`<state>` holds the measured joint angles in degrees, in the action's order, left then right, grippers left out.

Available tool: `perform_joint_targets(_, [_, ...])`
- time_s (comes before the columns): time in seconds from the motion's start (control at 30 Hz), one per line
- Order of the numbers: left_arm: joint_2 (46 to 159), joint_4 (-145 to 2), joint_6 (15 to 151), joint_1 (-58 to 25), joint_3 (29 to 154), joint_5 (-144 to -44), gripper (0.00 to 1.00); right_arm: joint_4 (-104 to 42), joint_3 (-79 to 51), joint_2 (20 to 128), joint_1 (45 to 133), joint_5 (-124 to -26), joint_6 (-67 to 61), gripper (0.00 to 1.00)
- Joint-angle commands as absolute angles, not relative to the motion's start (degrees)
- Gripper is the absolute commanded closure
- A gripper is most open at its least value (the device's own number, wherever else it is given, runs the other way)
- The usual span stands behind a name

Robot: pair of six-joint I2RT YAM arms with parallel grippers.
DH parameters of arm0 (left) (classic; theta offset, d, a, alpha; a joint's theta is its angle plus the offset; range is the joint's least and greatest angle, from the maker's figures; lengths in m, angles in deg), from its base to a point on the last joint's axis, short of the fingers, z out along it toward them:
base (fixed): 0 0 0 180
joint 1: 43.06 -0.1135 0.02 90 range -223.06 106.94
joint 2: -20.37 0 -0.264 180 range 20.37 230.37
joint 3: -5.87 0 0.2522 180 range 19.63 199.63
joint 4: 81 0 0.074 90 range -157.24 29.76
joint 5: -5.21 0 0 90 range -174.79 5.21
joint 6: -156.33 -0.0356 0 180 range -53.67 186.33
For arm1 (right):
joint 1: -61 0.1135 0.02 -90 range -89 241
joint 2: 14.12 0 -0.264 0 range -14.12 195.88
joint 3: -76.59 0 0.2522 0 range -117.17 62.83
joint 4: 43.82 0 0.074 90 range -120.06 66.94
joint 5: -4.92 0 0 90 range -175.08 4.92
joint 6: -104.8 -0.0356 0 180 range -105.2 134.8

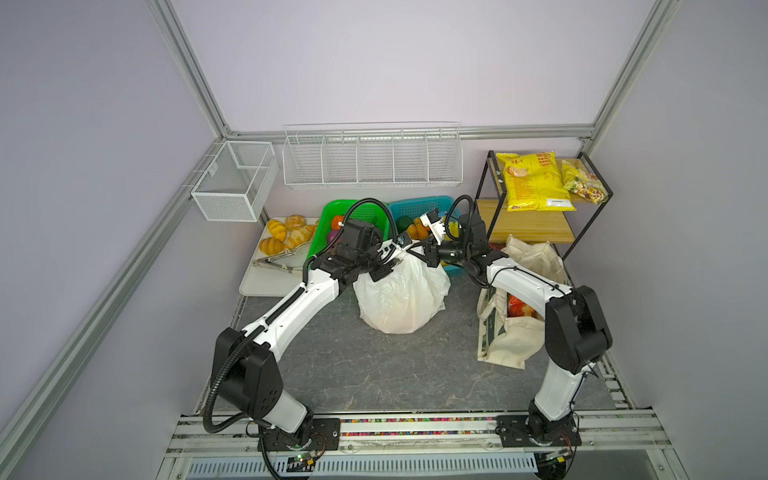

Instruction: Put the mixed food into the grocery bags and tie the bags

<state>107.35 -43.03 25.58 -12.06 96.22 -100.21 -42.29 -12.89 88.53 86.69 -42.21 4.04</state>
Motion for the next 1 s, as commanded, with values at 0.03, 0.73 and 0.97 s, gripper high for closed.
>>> perform_joint_targets(0.03, [100.89, -41.19, 28.04, -12.82, 96.40, -111.24, 0.54, -46.70, -9.35, 82.42, 86.79, -44.39, 8.79, 0.93])
perform_joint_targets(0.73, [112.94, -31.18, 29.67, -15.45, 110.87, -109.73, 0.34, -50.76, -5.33, 77.72, 87.26, -39.09, 12.75, 0.93])
perform_joint_targets(0.97, [117.00, -29.27, 28.71, -15.45, 114.13, -112.13, 0.44, -51.24, -5.87, 78.12, 87.68, -38.05, 11.91, 0.93])
